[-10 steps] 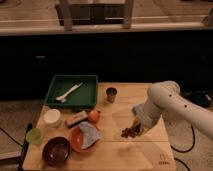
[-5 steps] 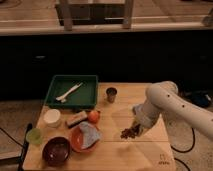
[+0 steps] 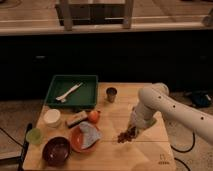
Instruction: Place grapes in table surface
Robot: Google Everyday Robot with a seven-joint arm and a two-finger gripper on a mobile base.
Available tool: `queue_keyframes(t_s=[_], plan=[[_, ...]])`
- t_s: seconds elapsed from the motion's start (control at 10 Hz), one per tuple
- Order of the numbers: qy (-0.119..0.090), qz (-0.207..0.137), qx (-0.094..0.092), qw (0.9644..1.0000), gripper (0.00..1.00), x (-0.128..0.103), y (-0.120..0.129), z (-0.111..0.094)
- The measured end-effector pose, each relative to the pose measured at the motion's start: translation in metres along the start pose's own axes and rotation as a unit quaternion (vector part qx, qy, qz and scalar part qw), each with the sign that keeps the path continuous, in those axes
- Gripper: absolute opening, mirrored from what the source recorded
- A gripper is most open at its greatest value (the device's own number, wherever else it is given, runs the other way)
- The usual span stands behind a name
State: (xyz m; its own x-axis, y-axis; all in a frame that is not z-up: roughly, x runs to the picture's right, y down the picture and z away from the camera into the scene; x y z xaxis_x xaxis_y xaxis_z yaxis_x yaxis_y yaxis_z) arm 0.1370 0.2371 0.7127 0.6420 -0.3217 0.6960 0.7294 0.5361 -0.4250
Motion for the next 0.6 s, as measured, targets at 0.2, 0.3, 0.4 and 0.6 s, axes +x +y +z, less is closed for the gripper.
queue_keyframes(t_s=[0.2, 0.3, 0.4, 0.6], plan=[[-0.008, -0.027, -0.003, 0.9996, 0.04, -0.001, -0.003, 0.015], [-0.011, -0.038, -0.005, 0.9992, 0.04, 0.000, -0.006, 0.022], [-0.013, -0.046, -0.007, 0.9988, 0.04, 0.001, -0.007, 0.028], [-0.015, -0.061, -0.013, 0.9979, 0.04, 0.003, -0.009, 0.040]])
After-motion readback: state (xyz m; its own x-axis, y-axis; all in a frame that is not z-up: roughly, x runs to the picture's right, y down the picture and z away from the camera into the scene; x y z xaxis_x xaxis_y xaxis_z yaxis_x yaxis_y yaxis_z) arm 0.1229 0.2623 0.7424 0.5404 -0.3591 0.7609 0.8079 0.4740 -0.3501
